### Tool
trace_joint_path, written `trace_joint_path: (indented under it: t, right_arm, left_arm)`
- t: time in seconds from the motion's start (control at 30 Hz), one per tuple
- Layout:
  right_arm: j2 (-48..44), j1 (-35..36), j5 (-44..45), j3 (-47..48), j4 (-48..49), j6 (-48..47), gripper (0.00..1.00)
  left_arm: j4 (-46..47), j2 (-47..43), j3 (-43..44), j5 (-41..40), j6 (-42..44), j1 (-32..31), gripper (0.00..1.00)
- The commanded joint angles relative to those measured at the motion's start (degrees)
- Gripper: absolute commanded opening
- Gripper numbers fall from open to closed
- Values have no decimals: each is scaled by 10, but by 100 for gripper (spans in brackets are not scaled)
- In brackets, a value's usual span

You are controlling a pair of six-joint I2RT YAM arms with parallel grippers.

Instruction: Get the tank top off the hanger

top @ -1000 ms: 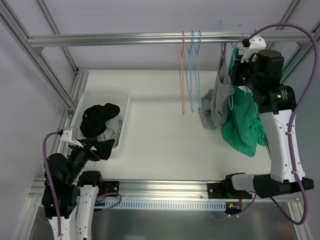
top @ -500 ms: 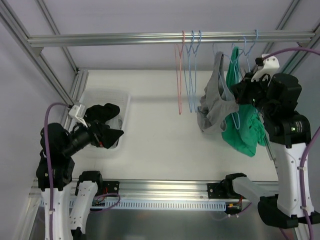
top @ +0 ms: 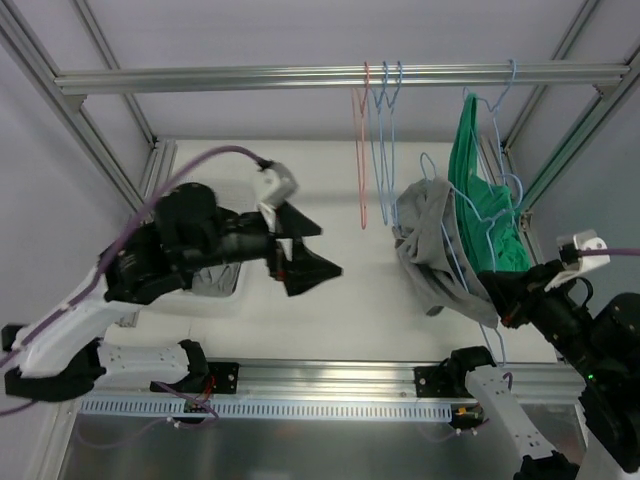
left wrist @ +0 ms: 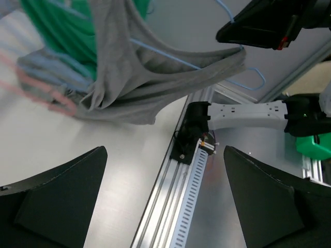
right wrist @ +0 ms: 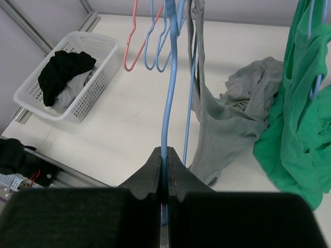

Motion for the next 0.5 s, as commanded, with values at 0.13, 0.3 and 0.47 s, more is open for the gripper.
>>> trace_joint_path:
  t: [0.13,0.3,0.47]
  right_arm:
    - [-55,-1,-26,72,-132,21,0]
    - [-75,4,-27,131,-175,36,0]
    - [-64,19,-29,180,-202,40,0]
  left_arm:
    - [103,212,131,-259,106,-170,99]
    - [132,308,208,-239,103,-179,95]
    - [147,376,250,-243,96,-180,88]
